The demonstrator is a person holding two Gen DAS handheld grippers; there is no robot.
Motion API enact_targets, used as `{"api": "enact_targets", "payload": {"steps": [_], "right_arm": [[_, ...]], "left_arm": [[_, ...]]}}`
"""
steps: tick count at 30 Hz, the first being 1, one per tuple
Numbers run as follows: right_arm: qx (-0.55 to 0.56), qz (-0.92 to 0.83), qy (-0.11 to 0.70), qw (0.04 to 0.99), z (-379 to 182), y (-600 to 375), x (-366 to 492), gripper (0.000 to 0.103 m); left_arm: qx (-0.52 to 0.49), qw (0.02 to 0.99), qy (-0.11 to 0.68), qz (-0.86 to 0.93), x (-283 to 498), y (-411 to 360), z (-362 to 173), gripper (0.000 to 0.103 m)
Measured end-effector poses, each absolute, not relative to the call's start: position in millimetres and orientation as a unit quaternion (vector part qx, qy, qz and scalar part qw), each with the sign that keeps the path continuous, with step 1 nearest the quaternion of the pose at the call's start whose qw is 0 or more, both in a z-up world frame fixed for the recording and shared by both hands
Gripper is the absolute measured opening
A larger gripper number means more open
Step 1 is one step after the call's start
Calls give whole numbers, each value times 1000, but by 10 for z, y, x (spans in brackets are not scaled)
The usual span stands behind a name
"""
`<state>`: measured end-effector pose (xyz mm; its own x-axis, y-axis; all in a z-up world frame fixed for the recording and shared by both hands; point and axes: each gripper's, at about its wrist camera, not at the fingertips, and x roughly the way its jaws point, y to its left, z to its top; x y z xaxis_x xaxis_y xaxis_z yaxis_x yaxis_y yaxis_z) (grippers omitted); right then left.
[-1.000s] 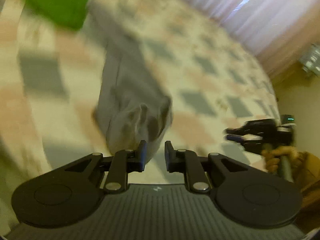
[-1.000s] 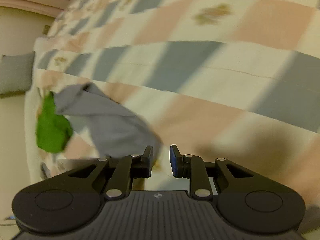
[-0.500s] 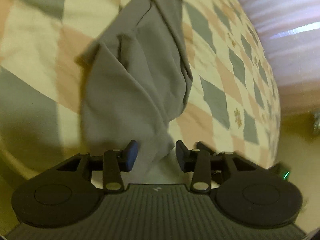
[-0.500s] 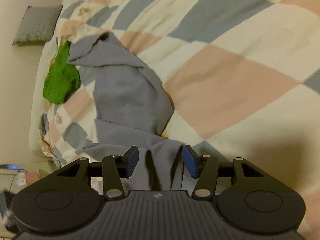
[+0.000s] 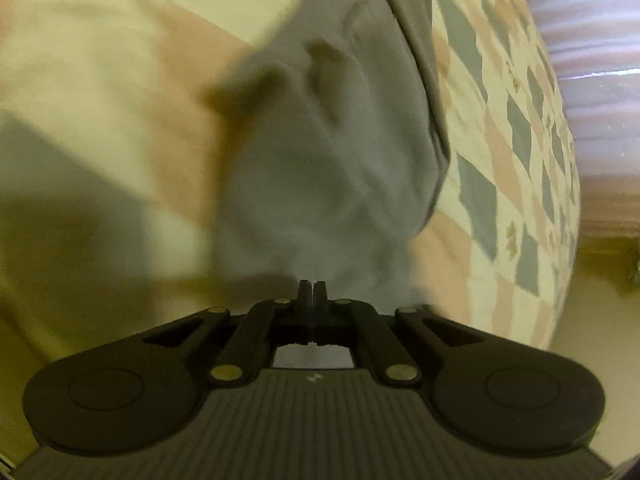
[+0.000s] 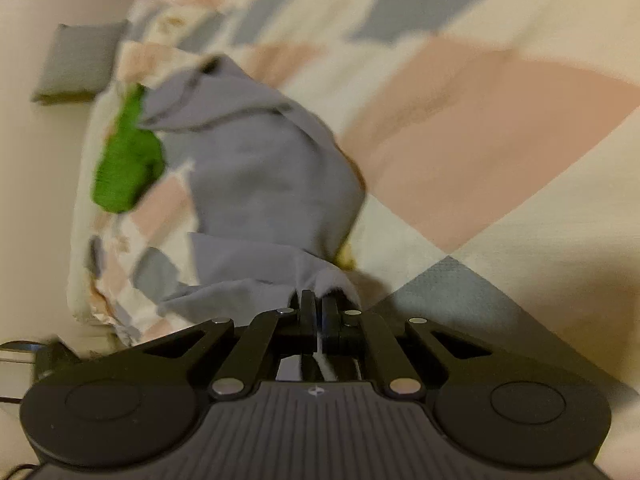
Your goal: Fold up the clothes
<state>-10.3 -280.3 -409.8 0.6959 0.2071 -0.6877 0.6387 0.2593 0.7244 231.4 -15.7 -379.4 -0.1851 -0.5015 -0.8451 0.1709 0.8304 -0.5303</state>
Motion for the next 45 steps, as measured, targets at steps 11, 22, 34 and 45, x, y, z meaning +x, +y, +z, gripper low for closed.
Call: {"api": "enact_targets", "payload": {"steps": [11,22,34,45], "right_arm": [[538,-209,398,713,-3943,-2849,-146,51],[530,-166,438,707,-4294,-2998,27,54],[562,-91,440,694,-4054,-3001,-412,25],[533,-132,457,700,-4249,-2900,-209,68]], "left_arm": [[-121,624,718,-285,2404,-596,-3674,54],[-57,633,749,-187,2391,-1153,-4153,0],[-116,697,704,-74,2067,1057,-3682,0],[-140,670,706,-183,2090,1073,-4177,42]]}}
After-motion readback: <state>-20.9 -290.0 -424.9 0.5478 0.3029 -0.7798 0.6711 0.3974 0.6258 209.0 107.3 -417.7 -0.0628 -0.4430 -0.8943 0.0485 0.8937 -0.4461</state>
